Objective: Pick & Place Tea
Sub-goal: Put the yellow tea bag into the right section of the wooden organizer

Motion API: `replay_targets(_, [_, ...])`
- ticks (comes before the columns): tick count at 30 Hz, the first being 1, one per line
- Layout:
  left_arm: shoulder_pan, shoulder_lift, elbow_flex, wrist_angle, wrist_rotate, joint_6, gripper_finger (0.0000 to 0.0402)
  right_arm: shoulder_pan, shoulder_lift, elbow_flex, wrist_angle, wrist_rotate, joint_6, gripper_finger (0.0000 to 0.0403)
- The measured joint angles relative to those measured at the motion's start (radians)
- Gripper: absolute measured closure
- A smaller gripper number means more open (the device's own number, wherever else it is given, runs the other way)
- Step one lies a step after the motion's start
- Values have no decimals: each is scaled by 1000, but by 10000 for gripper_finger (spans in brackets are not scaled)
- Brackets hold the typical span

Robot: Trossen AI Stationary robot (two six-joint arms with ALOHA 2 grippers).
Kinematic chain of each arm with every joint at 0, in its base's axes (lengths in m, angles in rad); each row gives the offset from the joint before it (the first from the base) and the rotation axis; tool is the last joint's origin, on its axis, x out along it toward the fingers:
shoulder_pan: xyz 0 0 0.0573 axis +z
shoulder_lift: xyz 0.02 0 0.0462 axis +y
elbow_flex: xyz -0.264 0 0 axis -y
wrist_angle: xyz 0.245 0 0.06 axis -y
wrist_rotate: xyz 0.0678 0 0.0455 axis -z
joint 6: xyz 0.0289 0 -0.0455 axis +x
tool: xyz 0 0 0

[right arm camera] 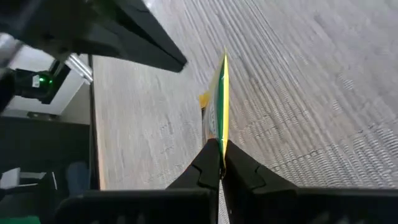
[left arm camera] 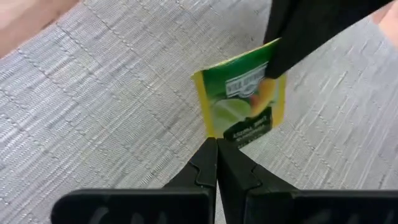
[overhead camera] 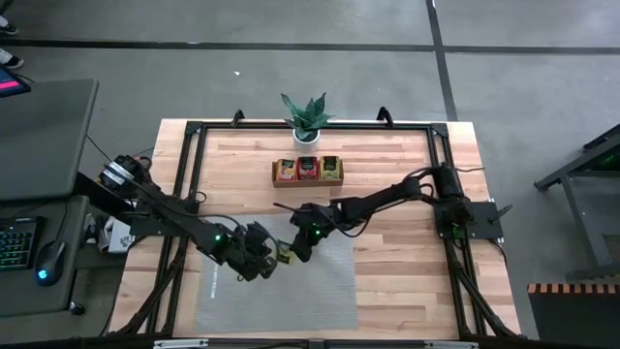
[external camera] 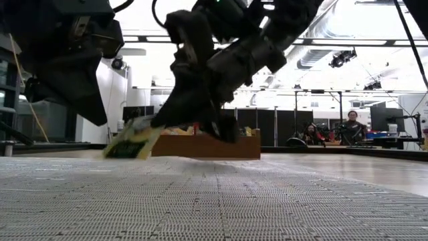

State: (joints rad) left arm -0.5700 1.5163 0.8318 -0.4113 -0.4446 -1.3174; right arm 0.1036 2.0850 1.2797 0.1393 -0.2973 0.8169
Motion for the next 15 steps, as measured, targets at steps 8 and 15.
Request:
replay_targets(8, [0,-8,0,-10,-11,0,401,-3,-101,0,-119,57,-60,402])
replay_targets(15, [0,-8,0,-11,-18,-2,401,-10,-252,0,-250,170,-135,402])
